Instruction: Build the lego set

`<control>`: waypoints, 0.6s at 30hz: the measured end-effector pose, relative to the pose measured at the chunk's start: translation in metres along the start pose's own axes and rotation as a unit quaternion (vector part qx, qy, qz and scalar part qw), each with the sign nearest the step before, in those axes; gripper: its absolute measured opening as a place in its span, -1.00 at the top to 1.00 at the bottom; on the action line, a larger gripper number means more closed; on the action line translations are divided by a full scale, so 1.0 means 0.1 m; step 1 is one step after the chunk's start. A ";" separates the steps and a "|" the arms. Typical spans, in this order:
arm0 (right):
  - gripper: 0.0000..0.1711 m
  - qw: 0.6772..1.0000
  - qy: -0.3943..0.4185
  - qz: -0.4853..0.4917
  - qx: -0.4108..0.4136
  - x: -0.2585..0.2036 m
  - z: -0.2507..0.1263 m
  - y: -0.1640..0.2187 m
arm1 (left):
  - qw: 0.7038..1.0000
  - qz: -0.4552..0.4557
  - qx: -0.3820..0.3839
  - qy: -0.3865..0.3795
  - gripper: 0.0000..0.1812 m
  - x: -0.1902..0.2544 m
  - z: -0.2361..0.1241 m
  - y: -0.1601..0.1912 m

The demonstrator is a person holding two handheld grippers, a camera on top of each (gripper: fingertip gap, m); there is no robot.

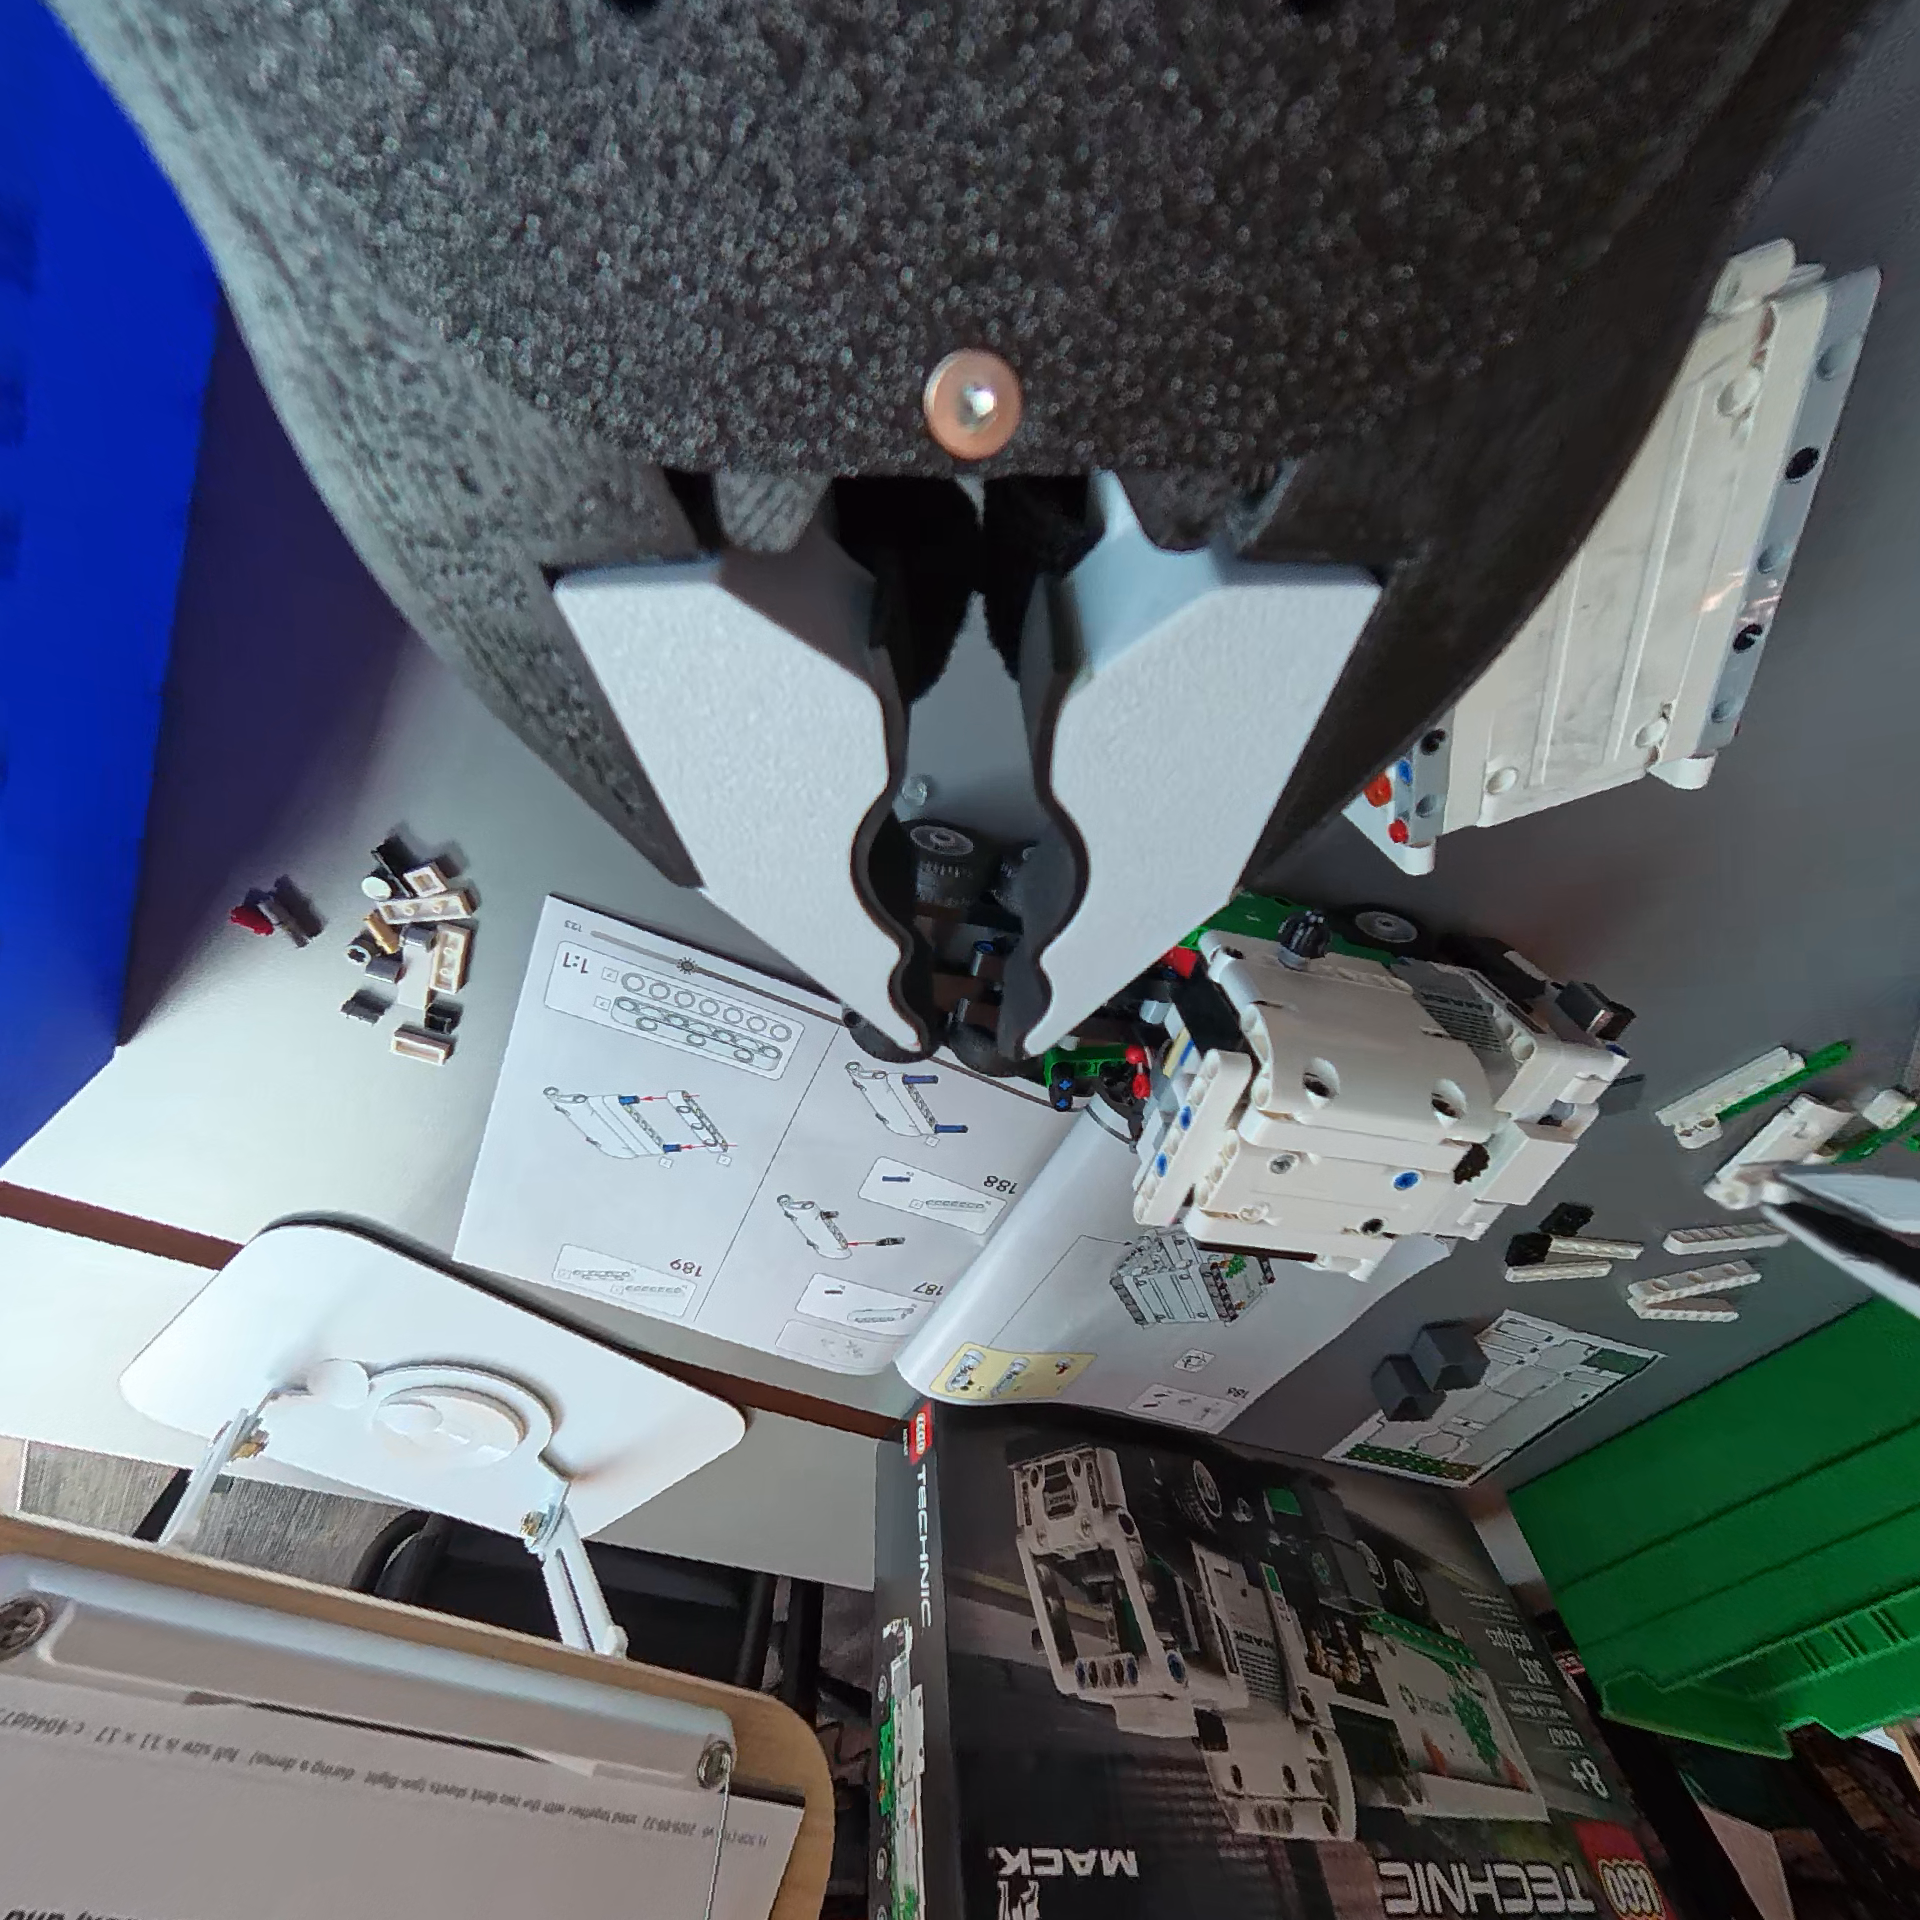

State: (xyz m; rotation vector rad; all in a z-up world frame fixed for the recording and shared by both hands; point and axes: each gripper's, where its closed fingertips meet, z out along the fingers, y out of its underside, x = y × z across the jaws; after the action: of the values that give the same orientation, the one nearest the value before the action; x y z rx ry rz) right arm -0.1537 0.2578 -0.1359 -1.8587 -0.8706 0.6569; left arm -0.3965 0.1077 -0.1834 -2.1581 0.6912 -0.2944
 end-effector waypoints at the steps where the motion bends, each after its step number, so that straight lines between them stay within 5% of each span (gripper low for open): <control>1: 0.87 1.000 0.000 -0.002 0.001 -0.01 0.00 -0.01 | 0.999 -0.002 0.022 0.037 0.94 0.26 0.00 -0.12; 6: 0.88 1.000 0.001 -0.010 0.001 -0.05 -0.02 0.00 | 0.993 0.031 -0.022 0.114 0.93 1.15 0.24 -0.02; 18: 0.88 1.000 -0.023 -0.008 0.005 -0.13 -0.03 0.00 | 0.992 0.038 -0.060 0.104 0.93 1.30 0.38 0.25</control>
State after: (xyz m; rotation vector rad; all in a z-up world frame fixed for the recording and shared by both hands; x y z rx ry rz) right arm -0.1594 0.2464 -0.1338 -1.8318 -0.9080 0.6955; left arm -0.2832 0.0458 -0.2298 -2.2283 0.9264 -0.4518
